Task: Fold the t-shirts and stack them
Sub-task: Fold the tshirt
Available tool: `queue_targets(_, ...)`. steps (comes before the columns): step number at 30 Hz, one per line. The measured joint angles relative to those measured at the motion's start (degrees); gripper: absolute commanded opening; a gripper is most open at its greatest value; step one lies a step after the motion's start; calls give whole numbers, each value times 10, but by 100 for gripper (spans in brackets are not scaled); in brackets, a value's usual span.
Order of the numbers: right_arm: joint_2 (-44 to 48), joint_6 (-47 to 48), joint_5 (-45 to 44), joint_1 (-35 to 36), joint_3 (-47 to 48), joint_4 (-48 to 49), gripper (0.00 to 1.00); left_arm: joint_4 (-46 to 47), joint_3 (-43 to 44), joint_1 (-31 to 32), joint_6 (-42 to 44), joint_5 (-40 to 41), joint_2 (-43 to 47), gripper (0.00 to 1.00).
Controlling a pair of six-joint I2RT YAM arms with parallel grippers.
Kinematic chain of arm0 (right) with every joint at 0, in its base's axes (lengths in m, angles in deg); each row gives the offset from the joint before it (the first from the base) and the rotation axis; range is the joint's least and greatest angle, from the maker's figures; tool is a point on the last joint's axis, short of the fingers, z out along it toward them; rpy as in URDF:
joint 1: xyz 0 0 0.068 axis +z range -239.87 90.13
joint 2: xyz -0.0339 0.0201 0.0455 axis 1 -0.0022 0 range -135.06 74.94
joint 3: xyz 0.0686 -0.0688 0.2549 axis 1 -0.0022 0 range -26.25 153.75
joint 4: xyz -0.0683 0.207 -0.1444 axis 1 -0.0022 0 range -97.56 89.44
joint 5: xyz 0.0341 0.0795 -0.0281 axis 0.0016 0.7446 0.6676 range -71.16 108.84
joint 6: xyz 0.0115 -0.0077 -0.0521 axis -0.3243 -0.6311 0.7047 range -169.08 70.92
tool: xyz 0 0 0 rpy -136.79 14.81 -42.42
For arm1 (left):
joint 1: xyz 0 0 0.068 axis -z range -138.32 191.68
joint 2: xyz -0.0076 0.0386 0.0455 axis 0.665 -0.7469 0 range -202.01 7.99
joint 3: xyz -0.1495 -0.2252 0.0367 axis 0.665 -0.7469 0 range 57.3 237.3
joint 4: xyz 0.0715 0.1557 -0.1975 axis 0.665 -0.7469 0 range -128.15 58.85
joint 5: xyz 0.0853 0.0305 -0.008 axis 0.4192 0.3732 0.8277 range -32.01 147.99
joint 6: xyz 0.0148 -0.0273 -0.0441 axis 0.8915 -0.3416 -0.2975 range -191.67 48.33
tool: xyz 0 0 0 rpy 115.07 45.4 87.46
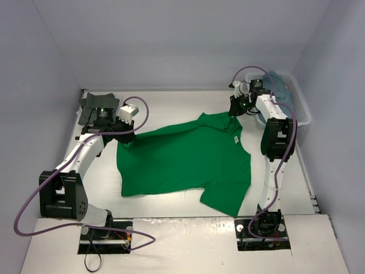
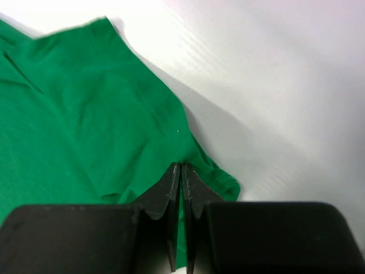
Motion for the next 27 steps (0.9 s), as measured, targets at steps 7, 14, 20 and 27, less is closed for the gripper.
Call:
queue_targets(7, 26, -1, 7, 1, 18, 0, 0, 2, 0, -3, -3, 0, 1, 0)
queue_targets(14, 83, 6, 20, 7, -28, -2, 0, 5, 0, -8, -3, -4, 1, 0)
queue_targets(20, 157, 28, 30, 9, -88, -3, 0, 4, 0, -12, -3, -7, 5, 0)
queue_targets(27, 279, 59, 32, 20, -173, -7, 0, 1, 0, -14, 2, -9, 7, 0)
